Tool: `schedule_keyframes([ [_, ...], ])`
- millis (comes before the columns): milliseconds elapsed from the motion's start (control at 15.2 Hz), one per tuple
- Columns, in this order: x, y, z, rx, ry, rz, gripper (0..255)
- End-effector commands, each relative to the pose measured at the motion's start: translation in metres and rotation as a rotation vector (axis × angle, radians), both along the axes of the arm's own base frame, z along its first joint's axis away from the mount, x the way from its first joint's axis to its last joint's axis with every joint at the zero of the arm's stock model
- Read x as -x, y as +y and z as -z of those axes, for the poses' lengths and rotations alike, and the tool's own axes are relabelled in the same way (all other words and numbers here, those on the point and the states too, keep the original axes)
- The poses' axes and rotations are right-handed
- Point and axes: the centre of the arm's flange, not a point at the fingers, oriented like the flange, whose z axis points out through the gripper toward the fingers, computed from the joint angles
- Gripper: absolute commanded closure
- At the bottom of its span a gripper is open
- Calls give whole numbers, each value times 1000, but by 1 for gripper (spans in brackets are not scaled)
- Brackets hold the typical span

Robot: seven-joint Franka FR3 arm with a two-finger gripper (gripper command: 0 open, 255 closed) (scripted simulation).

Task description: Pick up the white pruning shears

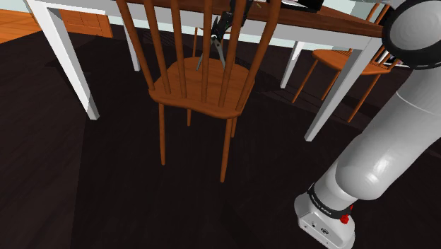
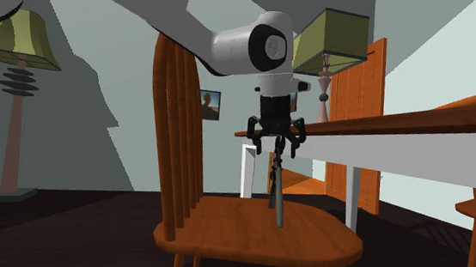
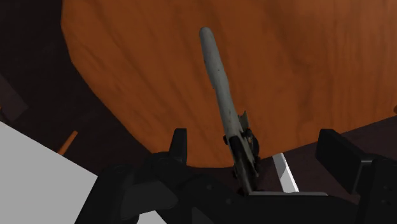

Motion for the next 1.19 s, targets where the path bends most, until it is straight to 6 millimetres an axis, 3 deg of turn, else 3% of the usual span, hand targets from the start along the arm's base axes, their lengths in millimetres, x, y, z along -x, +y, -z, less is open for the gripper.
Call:
schedule_keyframes([
  [0,-22,4,-3,1,-28,-30,0],
  [528,-25,4,36,1,-32,-34,0],
  [660,-25,4,36,1,-32,-34,0],
  [726,-25,5,36,1,-32,-34,255],
  [1122,-25,5,36,1,-32,-34,255],
])
